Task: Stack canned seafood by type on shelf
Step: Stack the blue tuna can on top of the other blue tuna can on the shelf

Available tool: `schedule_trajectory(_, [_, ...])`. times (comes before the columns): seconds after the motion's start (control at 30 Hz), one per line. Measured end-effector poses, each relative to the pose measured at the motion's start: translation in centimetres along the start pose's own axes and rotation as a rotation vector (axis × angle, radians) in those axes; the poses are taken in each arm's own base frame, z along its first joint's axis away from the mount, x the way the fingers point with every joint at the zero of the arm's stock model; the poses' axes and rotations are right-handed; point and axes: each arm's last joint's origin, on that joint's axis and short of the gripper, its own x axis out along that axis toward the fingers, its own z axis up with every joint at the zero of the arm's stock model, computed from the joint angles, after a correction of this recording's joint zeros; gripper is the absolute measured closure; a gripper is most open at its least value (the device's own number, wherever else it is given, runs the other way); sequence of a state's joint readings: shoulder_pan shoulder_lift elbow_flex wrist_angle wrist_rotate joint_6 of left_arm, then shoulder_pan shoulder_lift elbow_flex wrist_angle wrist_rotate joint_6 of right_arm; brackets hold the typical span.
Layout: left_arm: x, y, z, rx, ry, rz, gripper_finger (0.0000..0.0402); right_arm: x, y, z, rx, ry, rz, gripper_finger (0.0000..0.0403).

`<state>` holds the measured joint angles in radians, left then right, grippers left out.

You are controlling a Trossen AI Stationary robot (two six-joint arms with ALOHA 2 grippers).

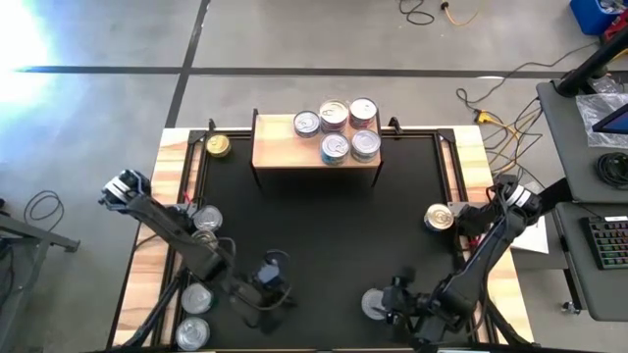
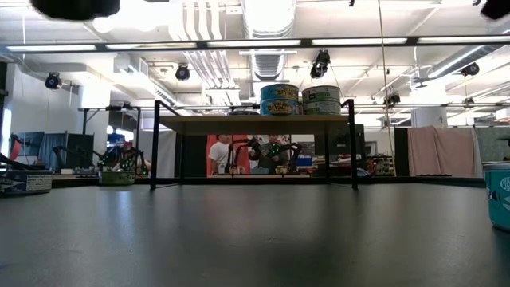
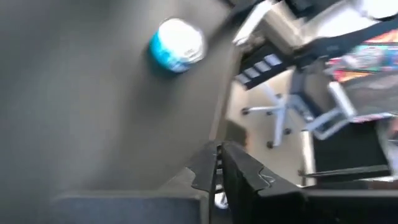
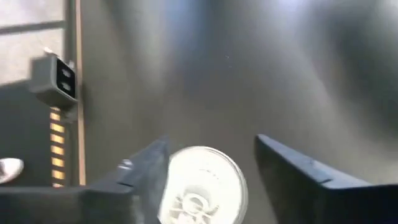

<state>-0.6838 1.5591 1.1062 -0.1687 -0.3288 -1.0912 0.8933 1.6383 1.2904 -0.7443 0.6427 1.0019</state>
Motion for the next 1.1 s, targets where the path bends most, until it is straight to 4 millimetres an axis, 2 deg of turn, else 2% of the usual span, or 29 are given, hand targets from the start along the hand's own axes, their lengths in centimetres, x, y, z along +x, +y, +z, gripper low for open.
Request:
schedule_trajectory(0.1, [0.5,-0.4,0.8,-0.034,0.049,0.111,0.0372,0.0,-0.2,-0.5,-0.003,0.008,-0.028,0.0126])
schedule_trajectory(0.23, [-0.4,-2.2,3.4,-0.107,0.200,0.254,0.0338,-0.5,0.2,-0.7,0.096,0.056,0.014,0.0054])
schedule_trajectory(0.3, [-0.9,-2.9,4.1,-0.137,0.302,0.356,0.0319,-0.9,0.5,-0.5,0.154,0.094,0.053,0.0029])
schedule_trajectory(0.47, [-2.4,-4.7,4.7,-0.160,0.480,0.606,0.0267,-2.2,1.5,0.5,0.274,0.119,0.123,0.0005])
schedule_trajectory(0.57, [-3.3,-4.9,4.8,-0.181,0.581,0.747,0.0233,-4.0,2.6,1.0,0.322,0.137,0.200,0.0003])
schedule_trajectory(0.67, [-3.5,-5.4,5.3,-0.180,0.572,0.680,0.0202,-6.9,4.1,1.2,0.318,0.051,0.270,0.0003])
schedule_trajectory(0.77, [-3.8,-4.6,5.9,-0.167,0.530,0.728,0.0177,-9.2,4.8,0.6,0.331,-0.105,0.266,0.0003])
schedule_trajectory(0.87, [-3.6,-3.1,5.9,-0.158,0.519,0.779,0.0163,-10.6,5.2,0.6,0.403,-0.194,0.273,0.0003])
schedule_trajectory(1.1, [-4.9,1.7,4.2,-0.195,0.581,0.945,0.0157,-11.3,5.9,0.3,0.528,-0.199,0.342,0.0003])
